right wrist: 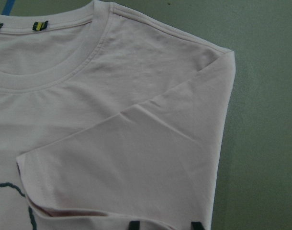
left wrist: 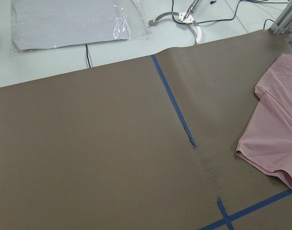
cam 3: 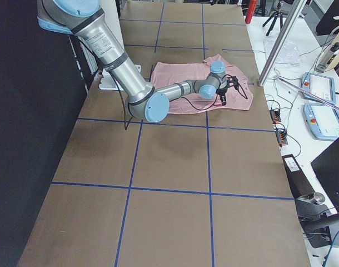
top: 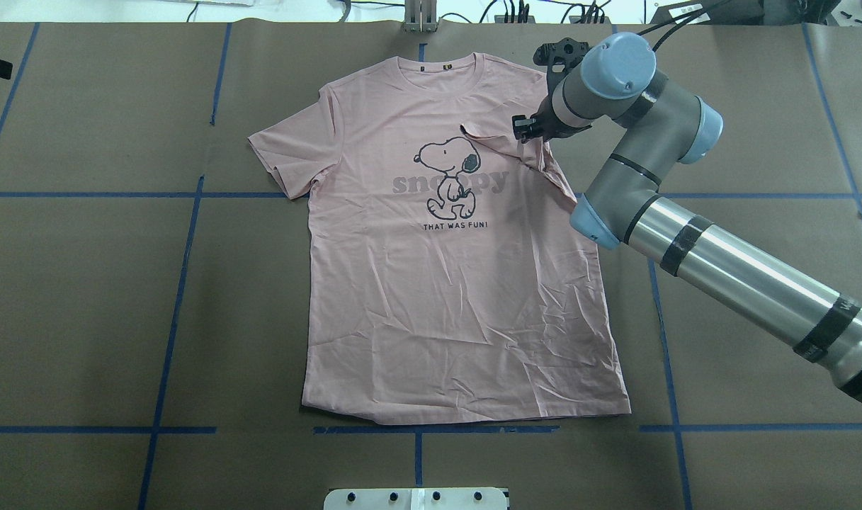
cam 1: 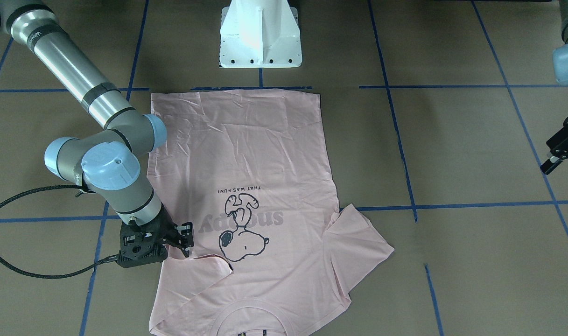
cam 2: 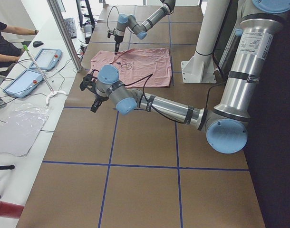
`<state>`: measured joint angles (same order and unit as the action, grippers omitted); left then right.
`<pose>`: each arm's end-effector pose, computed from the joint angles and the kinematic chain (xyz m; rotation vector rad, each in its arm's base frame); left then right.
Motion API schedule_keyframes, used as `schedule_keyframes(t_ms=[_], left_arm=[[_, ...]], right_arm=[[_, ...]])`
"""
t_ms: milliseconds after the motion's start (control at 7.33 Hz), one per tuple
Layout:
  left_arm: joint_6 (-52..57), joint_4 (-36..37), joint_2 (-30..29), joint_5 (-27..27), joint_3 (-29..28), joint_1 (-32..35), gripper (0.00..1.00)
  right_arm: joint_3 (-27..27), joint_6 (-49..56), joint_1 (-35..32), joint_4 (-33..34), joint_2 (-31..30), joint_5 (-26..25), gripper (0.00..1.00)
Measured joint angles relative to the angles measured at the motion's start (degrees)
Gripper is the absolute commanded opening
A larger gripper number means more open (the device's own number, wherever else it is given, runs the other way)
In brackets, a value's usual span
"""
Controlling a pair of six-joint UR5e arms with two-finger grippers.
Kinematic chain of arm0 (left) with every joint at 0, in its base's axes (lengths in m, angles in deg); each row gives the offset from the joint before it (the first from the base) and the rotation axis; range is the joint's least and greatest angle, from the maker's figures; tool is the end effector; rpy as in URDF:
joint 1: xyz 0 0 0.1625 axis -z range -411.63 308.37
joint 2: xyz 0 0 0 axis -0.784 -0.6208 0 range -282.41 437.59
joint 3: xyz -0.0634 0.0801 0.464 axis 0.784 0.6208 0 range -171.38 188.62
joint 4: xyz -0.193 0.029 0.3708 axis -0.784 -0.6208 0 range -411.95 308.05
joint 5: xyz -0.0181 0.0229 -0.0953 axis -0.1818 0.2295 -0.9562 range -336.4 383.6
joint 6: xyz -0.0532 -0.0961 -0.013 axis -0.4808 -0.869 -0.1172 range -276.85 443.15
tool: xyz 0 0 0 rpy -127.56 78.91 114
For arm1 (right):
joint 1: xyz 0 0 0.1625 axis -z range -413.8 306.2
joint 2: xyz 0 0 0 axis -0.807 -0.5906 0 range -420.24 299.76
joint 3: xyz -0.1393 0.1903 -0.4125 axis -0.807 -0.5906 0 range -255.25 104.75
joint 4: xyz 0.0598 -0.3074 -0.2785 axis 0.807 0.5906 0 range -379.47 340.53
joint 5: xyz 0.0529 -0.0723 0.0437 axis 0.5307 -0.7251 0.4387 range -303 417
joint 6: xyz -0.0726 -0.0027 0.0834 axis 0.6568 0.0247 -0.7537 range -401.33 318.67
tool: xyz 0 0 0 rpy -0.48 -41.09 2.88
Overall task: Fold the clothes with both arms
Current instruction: 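Lower the folded sleeve onto the shirt and open the right gripper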
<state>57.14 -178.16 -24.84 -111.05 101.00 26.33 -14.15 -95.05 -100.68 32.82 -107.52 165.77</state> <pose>0.0730 -0.6083 0.4969 0.5583 0.9569 0.1281 -0.5112 -0.6889 0.4037 0.3628 -0.8683 0.0238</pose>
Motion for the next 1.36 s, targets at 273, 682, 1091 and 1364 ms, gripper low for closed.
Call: schedule_keyframes(t_ms=[273, 682, 1091, 1364], left_arm=[[0.0, 0.1, 0.0, 0.0, 0.0, 0.0, 1.0], [0.0, 0.1, 0.1, 0.0, -0.1, 0.0, 1.0], [0.0, 0.0, 0.1, 0.0, 0.0, 0.1, 1.0], [0.0, 0.0, 0.1, 0.0, 0.1, 0.1, 1.0]], right_arm=[[0.1, 0.0, 0.0, -0.1, 0.2, 0.2, 0.0], [2.6, 0.2, 0.0, -0.2, 0.0, 2.4, 0.0], [6.4, 0.1, 1.0, -0.3, -1.5, 5.0, 0.26], [10.4, 0.0, 2.3, -0.4, -4.3, 5.7, 1.0]])
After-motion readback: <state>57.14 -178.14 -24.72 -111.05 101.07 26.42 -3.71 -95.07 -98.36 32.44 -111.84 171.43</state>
